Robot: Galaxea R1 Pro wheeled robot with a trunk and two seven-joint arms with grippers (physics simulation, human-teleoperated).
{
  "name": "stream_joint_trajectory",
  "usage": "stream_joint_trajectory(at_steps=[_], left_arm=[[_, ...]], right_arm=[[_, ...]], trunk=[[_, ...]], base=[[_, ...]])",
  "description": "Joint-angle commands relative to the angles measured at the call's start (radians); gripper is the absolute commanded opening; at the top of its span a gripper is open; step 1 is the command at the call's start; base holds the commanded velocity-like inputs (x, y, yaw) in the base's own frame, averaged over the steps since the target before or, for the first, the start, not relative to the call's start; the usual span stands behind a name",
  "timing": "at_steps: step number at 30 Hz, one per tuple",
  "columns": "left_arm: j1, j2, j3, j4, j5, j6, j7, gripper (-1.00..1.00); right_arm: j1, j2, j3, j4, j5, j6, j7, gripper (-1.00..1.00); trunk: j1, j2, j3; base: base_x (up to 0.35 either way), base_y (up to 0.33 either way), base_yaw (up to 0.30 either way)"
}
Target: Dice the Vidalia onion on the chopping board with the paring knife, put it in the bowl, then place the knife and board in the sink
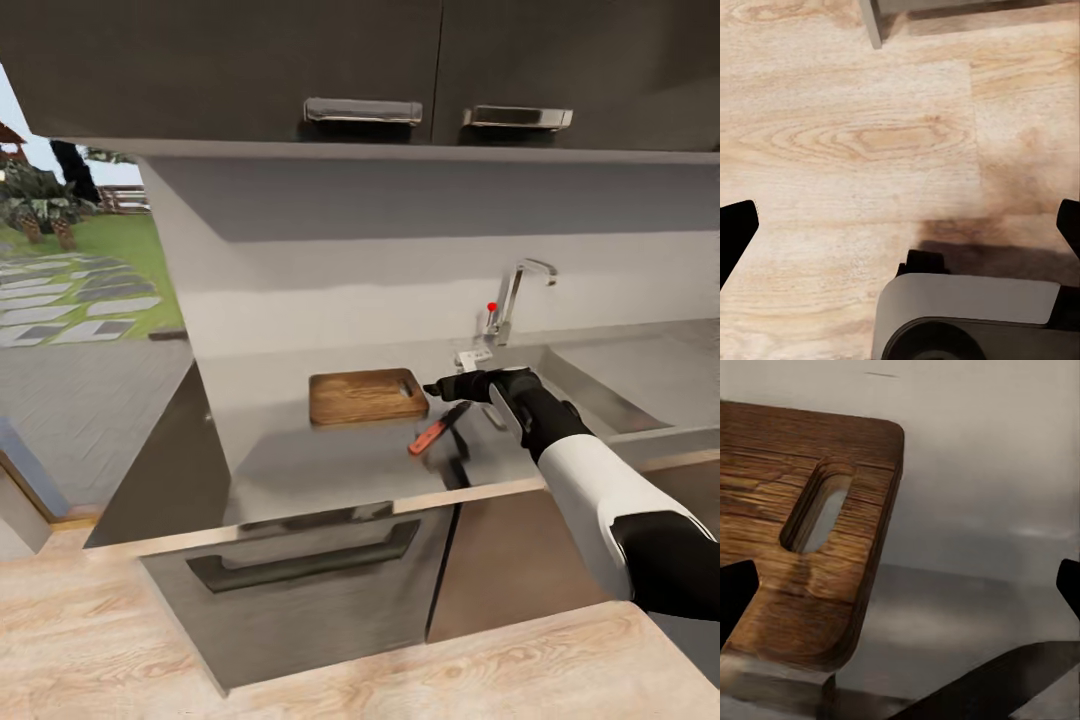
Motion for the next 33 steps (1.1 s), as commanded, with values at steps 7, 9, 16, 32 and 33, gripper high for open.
stream_joint_trajectory(at_steps=[7,9,16,32,33], left_arm=[[0.001,0.000,-0.001,-0.002,0.006,-0.001,0.000,1.00],[0.001,0.000,-0.001,-0.002,0.006,-0.001,0.000,1.00],[0.001,-0.005,-0.001,-0.002,0.006,-0.001,0.000,1.00],[0.000,-0.008,-0.001,-0.002,0.006,-0.001,0.000,1.00],[0.000,-0.008,-0.001,-0.002,0.006,-0.001,0.000,1.00]], right_arm=[[0.000,-0.001,0.005,0.001,0.001,0.003,0.000,1.00],[0.000,-0.002,0.004,0.002,0.002,0.001,-0.002,1.00],[0.000,-0.003,0.003,0.003,0.004,0.000,-0.004,1.00],[0.000,-0.117,-0.002,0.002,0.001,-0.003,0.002,1.00],[0.000,-0.120,-0.002,0.001,0.001,-0.003,0.003,1.00]], trunk=[[-0.001,0.000,-0.001],[-0.001,0.000,-0.001],[-0.001,0.000,-0.001],[-0.001,0.000,-0.001],[-0.001,0.000,-0.001]], base=[[-0.253,-0.118,0.000],[-0.076,-0.202,0.000],[-0.014,-0.225,0.000],[0.011,-0.259,0.000],[0.062,-0.275,0.000]])
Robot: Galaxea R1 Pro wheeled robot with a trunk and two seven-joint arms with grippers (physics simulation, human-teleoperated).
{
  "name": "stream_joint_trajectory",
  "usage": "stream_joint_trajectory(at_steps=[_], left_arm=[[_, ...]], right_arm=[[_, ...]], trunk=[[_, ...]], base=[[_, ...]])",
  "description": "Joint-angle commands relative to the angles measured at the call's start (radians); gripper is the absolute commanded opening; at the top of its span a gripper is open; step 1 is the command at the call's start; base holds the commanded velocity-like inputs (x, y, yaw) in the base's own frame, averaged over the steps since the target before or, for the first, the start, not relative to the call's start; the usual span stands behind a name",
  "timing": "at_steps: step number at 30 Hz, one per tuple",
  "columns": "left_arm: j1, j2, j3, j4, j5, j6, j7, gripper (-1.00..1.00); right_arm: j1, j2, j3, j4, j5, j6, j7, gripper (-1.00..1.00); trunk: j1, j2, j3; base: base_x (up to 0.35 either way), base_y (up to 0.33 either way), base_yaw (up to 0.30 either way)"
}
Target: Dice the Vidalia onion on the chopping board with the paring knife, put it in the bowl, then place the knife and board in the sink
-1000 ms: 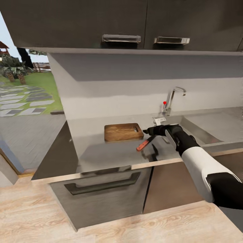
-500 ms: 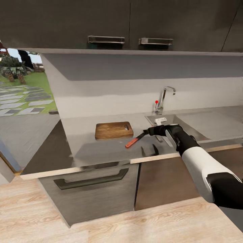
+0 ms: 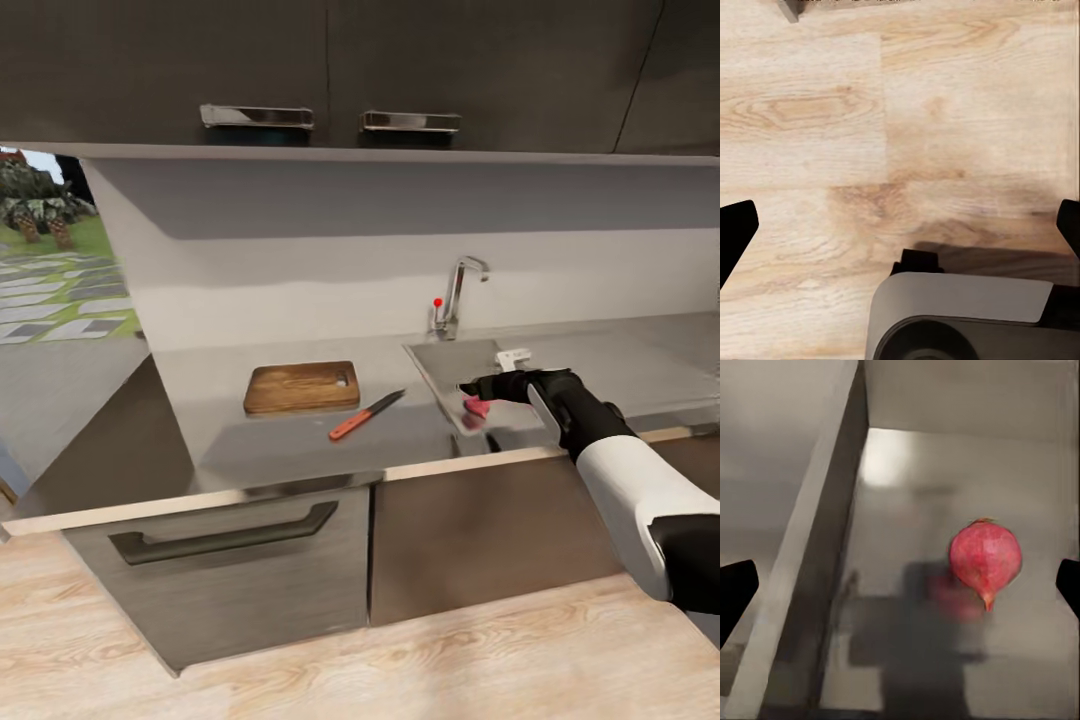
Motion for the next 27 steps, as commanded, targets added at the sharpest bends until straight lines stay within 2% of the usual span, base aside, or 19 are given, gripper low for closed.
stream_joint_trajectory(at_steps=[1,8,27], left_arm=[[0.001,0.000,0.000,-0.002,0.006,-0.001,0.000,1.00],[0.001,0.000,0.000,-0.002,0.006,-0.001,0.000,1.00],[0.000,0.000,0.000,-0.002,0.006,-0.002,0.000,1.00]], right_arm=[[0.000,-0.007,0.005,-0.003,0.000,0.004,0.002,1.00],[0.000,-0.015,0.005,-0.005,-0.001,0.003,0.003,1.00],[0.000,-0.016,0.005,-0.005,0.000,0.003,-0.002,1.00]], trunk=[[0.000,0.000,-0.001],[0.000,0.000,-0.001],[0.000,0.000,-0.001]], base=[[0.069,-0.277,0.000],[0.091,-0.278,0.000],[0.112,-0.257,0.000]])
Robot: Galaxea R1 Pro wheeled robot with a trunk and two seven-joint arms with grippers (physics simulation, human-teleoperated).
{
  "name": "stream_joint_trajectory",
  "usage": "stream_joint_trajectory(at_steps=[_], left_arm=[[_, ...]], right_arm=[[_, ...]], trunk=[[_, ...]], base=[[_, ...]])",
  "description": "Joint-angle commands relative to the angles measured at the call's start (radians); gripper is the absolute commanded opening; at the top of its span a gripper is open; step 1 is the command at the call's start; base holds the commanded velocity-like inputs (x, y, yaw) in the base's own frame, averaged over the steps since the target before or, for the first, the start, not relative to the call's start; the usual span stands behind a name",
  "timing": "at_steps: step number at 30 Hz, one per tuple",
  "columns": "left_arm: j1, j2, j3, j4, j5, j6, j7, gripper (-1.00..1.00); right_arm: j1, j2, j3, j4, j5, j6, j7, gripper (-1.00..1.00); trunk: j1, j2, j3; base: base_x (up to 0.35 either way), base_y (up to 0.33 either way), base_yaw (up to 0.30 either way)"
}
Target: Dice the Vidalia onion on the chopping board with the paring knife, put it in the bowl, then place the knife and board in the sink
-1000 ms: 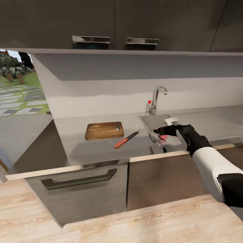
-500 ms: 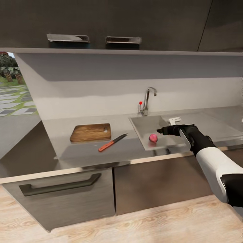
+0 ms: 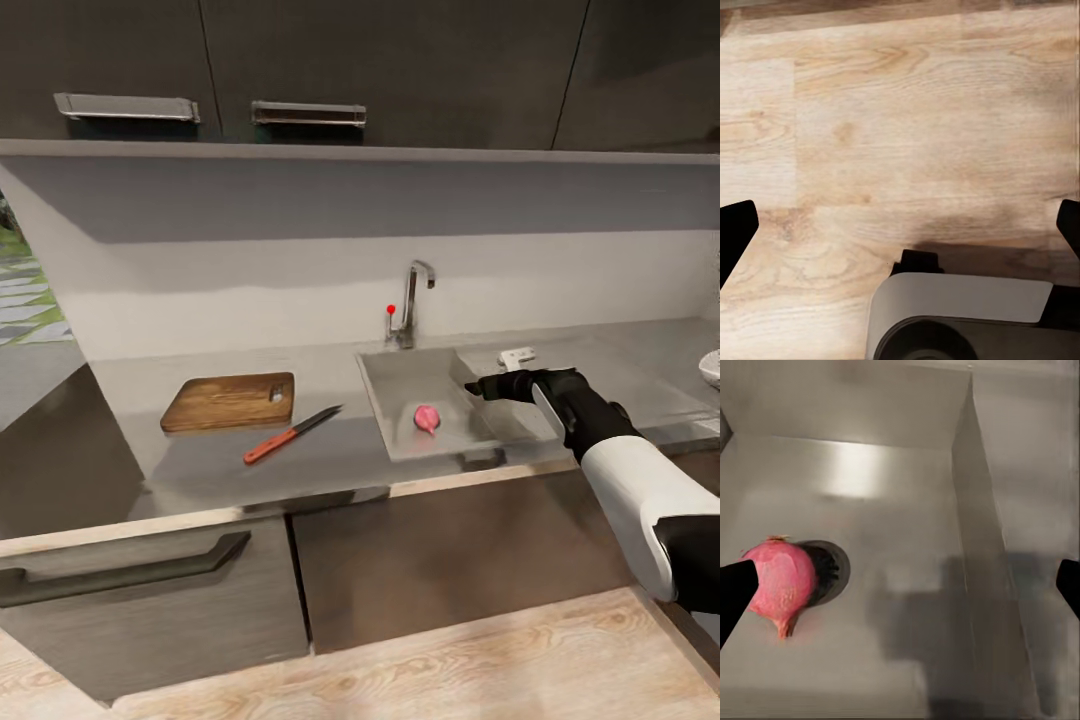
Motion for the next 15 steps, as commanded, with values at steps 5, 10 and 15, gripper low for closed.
stream_joint_trajectory(at_steps=[5,10,15], left_arm=[[0.001,0.000,0.000,-0.002,0.006,-0.001,0.000,1.00],[0.001,0.000,0.000,-0.002,0.006,-0.001,0.000,1.00],[0.001,0.000,0.000,-0.002,0.006,-0.001,0.000,1.00]], right_arm=[[0.000,-0.049,-0.008,-0.004,0.003,0.003,-0.001,1.00],[0.000,-0.107,-0.034,-0.008,0.002,0.003,-0.003,1.00],[0.000,-0.129,-0.091,-0.010,0.003,0.003,-0.005,1.00]], trunk=[[0.000,0.000,-0.001],[0.000,0.000,-0.001],[0.000,0.000,-0.001]], base=[[0.008,-0.284,0.000],[0.001,-0.284,0.000],[0.000,-0.284,0.000]])
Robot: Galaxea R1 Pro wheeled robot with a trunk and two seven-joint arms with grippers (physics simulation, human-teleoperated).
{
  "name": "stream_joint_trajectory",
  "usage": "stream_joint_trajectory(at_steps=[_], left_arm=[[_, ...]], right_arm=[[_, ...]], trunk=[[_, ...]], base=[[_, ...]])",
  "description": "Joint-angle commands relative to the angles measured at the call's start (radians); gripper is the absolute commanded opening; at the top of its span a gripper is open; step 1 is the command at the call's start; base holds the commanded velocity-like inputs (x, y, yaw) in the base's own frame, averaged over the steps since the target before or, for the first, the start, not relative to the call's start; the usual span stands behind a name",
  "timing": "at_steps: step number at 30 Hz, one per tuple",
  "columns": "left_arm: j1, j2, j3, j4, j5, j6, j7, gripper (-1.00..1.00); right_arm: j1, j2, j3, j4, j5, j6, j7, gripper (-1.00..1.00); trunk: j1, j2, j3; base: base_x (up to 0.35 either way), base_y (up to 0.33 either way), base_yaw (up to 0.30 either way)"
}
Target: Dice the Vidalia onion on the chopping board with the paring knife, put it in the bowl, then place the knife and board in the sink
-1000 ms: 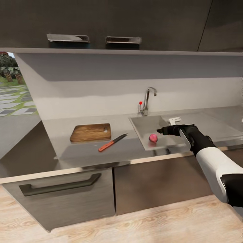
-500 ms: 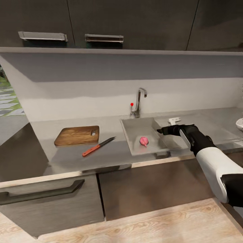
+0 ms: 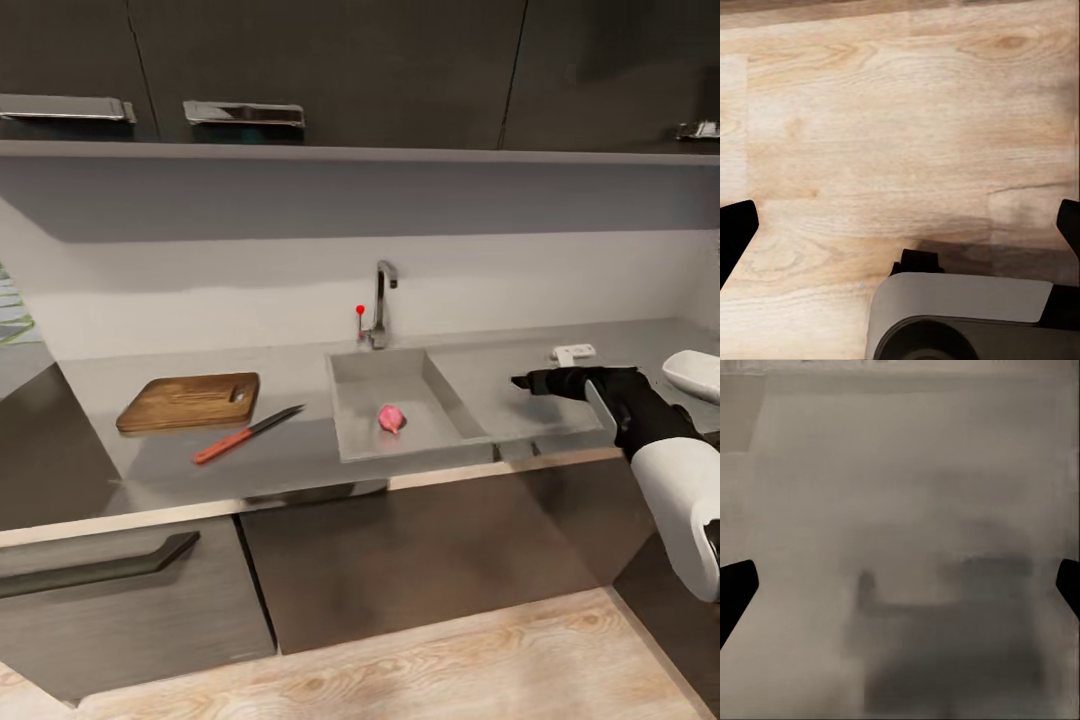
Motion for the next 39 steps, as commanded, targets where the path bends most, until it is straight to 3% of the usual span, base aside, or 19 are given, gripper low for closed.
stream_joint_trajectory(at_steps=[1,4,10,13,15,21,25,28,39], left_arm=[[0.001,0.000,0.000,-0.002,0.006,-0.001,0.000,1.00],[0.001,0.000,-0.001,-0.002,0.006,-0.001,0.000,1.00],[0.001,0.000,-0.001,-0.002,0.006,-0.002,0.000,1.00],[0.001,0.000,-0.001,-0.003,0.006,-0.002,0.000,1.00],[0.001,0.000,-0.001,-0.003,0.005,-0.002,0.000,1.00],[0.001,0.000,-0.002,-0.003,0.004,-0.002,0.000,1.00],[0.000,0.000,-0.002,-0.003,0.004,-0.002,0.000,1.00],[0.000,0.000,-0.002,-0.003,0.005,-0.002,0.000,1.00],[0.001,0.000,-0.001,-0.003,0.006,-0.002,0.000,1.00]], right_arm=[[0.000,-0.005,-0.012,-0.002,0.001,0.004,-0.002,1.00],[0.000,-0.007,-0.017,-0.003,0.001,0.004,-0.014,1.00],[0.000,-0.021,-0.020,-0.009,0.001,-0.001,-0.120,1.00],[0.000,-0.022,-0.019,-0.042,0.001,-0.008,-0.251,1.00],[0.000,-0.021,-0.019,-0.058,0.001,-0.028,-0.394,1.00],[0.000,-0.020,-0.019,-0.065,0.000,-0.082,-0.660,1.00],[0.000,-0.019,-0.018,-0.066,-0.005,-0.098,-0.784,1.00],[0.000,-0.016,-0.018,-0.067,-0.007,-0.101,-0.812,1.00],[0.000,-0.015,-0.017,-0.063,-0.007,-0.102,-0.816,1.00]], trunk=[[0.000,0.000,-0.001],[0.000,0.000,-0.001],[0.000,0.000,-0.001],[0.000,0.000,-0.001],[0.000,0.000,-0.001],[0.000,0.000,-0.001],[0.000,0.000,-0.001],[0.000,0.000,-0.001],[0.000,0.000,-0.001]], base=[[0.056,-0.284,0.000],[0.093,-0.273,0.000],[0.159,-0.202,0.000],[0.092,-0.103,0.000],[0.032,-0.036,0.000],[0.009,-0.010,0.000],[0.001,-0.001,0.000],[0.000,0.000,0.000],[0.000,0.000,0.000]])
